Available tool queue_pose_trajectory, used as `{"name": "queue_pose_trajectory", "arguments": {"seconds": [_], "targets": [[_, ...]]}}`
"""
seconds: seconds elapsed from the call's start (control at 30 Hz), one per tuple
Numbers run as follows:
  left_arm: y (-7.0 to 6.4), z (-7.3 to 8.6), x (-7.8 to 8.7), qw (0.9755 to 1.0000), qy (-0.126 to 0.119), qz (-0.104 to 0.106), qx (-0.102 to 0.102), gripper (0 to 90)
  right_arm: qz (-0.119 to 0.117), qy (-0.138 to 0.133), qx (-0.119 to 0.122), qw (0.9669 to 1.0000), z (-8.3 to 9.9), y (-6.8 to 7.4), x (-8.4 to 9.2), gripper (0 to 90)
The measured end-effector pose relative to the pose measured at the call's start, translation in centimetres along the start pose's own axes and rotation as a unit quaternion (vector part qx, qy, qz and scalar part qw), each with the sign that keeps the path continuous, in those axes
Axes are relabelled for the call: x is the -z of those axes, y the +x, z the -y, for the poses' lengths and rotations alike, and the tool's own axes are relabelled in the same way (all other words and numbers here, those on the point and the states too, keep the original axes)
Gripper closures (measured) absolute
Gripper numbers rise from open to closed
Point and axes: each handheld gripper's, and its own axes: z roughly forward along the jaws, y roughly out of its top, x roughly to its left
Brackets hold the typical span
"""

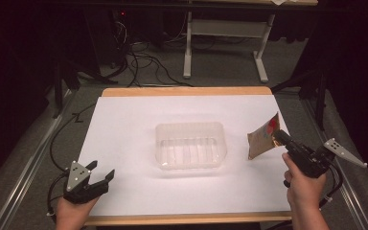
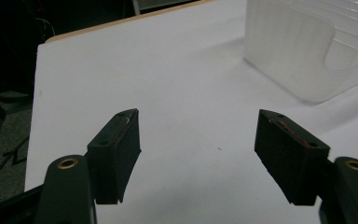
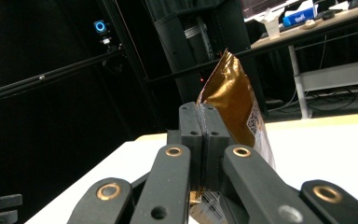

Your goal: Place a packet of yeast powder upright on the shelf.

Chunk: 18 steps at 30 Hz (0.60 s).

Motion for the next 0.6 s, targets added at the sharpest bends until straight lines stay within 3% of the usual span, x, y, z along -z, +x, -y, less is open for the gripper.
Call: {"name": "queue_pose_trajectory", "arguments": {"seconds": [0.6], "targets": [[0.3, 0.0, 0.4, 0.9999, -0.011, -0.001, 0.005, 31.1, -0.044, -0.033, 0.01, 0.9985, -2.2, 4.2, -3.1, 90.0]]}}
